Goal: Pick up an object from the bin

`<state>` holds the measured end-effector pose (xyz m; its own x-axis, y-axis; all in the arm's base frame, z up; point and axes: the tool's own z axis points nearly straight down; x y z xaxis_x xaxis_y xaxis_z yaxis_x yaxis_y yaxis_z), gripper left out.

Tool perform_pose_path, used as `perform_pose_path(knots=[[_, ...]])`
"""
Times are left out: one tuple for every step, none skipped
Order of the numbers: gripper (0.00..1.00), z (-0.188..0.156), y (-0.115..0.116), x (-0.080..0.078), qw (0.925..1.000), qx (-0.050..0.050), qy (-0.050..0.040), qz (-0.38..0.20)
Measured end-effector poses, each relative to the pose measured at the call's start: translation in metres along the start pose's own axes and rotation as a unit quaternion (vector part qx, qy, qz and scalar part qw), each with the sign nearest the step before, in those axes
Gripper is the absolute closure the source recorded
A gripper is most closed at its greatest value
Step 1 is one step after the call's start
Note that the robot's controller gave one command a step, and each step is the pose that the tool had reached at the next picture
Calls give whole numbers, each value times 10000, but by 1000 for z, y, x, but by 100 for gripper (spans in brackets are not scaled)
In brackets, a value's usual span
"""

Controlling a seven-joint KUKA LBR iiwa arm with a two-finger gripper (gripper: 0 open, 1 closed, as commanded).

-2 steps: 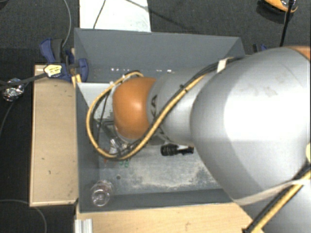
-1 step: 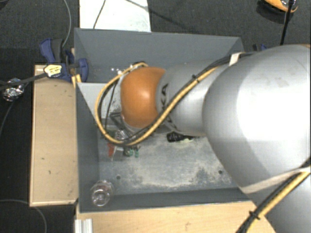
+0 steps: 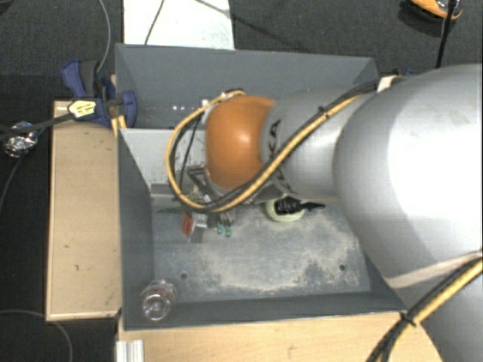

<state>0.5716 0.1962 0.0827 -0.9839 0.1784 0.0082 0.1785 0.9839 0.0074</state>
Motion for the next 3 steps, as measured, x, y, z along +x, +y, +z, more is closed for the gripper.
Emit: perform_pose_path(knots=[[100,0,7,2,9918,31,57,1279],[100,-46,15,4,9964,13,0,847],[100,-100,17,2,9983,-24,-49,589]])
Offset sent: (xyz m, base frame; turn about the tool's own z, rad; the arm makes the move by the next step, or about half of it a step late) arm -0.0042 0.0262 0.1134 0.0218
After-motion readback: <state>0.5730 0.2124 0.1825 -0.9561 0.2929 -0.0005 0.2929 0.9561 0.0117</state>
